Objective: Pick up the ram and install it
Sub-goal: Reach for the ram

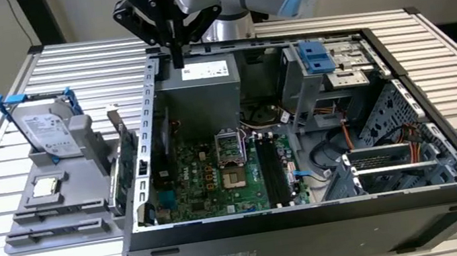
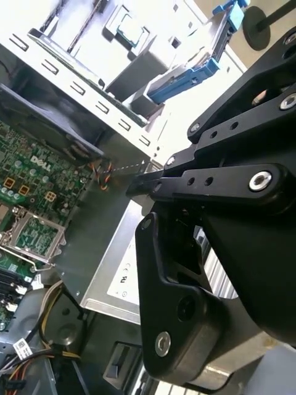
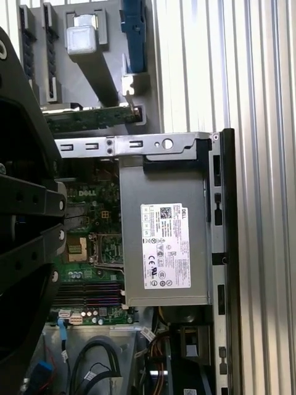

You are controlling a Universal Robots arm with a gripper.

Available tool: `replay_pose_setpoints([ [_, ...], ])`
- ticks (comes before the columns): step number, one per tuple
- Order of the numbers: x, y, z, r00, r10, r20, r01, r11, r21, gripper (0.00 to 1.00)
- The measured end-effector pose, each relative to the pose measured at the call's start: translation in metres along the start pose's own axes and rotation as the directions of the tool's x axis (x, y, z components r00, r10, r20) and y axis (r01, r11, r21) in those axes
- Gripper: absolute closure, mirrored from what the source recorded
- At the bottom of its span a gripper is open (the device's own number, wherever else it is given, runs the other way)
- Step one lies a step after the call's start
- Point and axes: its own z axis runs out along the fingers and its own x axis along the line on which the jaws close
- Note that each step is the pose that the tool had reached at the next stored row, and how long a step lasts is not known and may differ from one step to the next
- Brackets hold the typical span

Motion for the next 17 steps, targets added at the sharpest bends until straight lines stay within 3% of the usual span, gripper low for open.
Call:
replay_pose_setpoints([
  [17, 0.0027, -0.0007, -0.0001, 1.0, 0.001, 0.0001, -0.001, 1.0, 0.0, 1.0],
])
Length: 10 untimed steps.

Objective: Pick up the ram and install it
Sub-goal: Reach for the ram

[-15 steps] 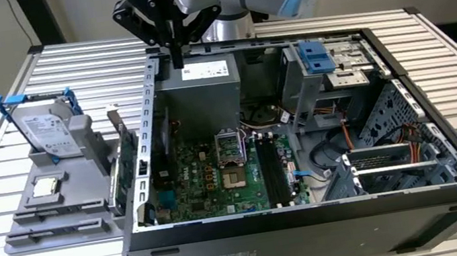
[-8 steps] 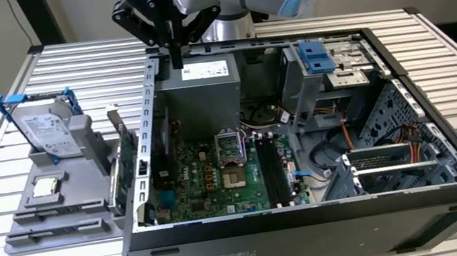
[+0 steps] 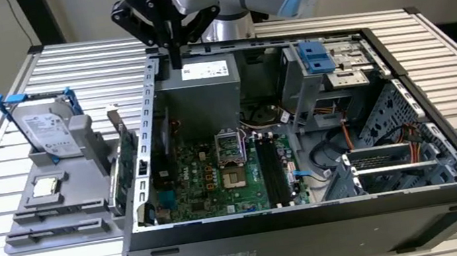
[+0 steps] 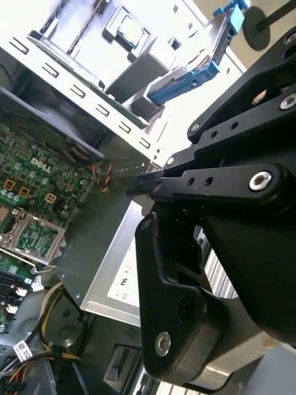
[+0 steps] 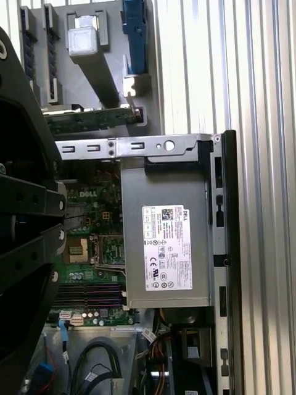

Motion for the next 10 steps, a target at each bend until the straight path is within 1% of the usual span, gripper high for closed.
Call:
replay_pose_setpoints([
  [10, 0.0044, -0.0003, -0.0001, 1.0, 0.0, 0.0, 0.0, 1.0, 0.0, 1.0],
])
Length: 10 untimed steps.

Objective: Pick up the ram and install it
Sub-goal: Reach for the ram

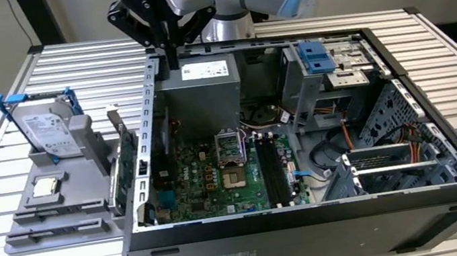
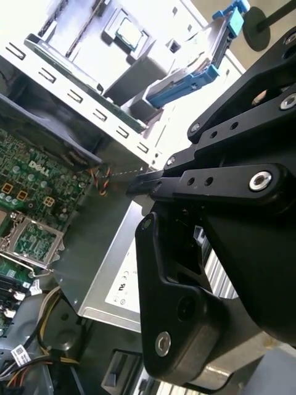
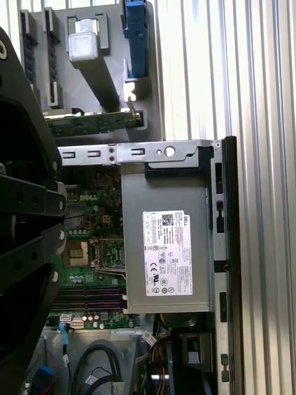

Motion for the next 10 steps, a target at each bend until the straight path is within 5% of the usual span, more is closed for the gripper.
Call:
replay_pose_setpoints([
  [10, 0.0103, -0.0007, -0.0002, 1.0, 0.0, -0.0004, 0.0, 1.0, 0.0001, 1.0],
])
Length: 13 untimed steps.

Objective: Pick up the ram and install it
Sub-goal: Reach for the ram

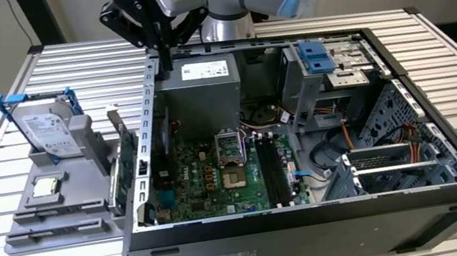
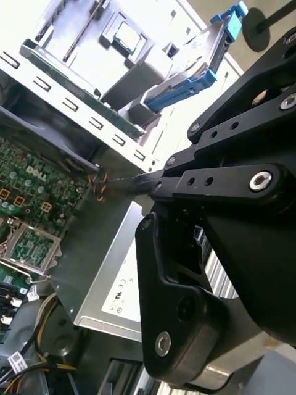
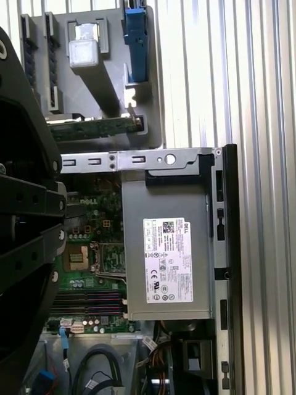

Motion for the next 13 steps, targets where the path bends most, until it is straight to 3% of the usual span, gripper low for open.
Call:
replay_pose_setpoints([
  [13, 0.02, -0.0014, -0.0003, 1.0, -0.003, -0.0001, 0.003, 1.0, 0.0, 1.0],
])
